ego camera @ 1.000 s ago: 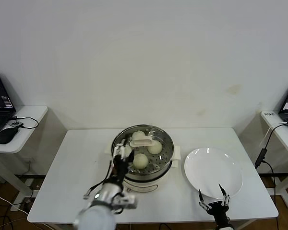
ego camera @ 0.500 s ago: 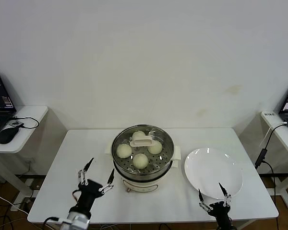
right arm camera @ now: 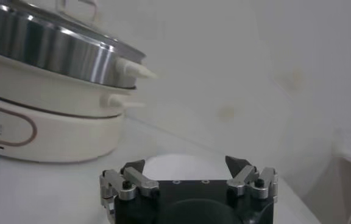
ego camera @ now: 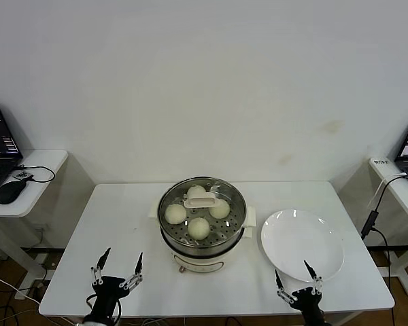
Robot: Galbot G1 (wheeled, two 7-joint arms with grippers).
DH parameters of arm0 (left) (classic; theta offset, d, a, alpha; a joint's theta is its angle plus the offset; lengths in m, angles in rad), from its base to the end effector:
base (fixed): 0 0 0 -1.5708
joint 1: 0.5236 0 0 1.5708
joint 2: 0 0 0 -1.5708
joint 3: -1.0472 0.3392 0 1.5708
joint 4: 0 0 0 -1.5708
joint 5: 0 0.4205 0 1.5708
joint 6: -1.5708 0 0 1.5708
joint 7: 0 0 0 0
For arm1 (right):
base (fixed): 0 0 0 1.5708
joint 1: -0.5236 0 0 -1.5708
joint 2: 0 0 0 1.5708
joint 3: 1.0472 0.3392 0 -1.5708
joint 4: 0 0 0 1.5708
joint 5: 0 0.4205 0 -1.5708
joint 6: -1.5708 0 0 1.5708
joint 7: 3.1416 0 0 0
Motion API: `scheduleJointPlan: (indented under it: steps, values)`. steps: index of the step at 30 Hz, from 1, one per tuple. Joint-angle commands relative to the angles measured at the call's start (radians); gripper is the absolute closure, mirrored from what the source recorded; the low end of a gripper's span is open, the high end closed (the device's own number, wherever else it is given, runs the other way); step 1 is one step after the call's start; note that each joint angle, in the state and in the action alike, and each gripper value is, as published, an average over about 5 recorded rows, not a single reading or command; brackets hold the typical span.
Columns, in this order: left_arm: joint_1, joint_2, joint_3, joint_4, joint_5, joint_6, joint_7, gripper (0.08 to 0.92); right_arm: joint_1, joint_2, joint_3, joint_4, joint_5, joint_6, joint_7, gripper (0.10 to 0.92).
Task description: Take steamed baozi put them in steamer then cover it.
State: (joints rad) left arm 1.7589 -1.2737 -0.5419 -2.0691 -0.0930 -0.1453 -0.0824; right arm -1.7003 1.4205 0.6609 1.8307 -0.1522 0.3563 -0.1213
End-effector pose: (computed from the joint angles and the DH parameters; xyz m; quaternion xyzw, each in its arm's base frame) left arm 0.1946 0.0469 -0.3398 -0.0365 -0.9958 -0.0770 0.0323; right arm 0.1859 -0.0896 -0.4195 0.0763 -0.9822 0.1698 0.0269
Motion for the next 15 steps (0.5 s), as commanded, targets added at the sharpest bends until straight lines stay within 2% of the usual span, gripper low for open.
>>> scheduleJointPlan:
  steps: [1,15]
  values:
    - [0.022,-0.013,-0.03,0.045,-0.12,-0.033,-0.004,0.177,-0.011,-0.006,-0.021,0.013,-0.006,0.001,-0.005,0.203]
    - [0.019,-0.004,-0.023,0.047,-0.078,-0.034,0.008,0.177,-0.013,0.009,-0.029,0.009,-0.018,0.002,-0.007,0.202]
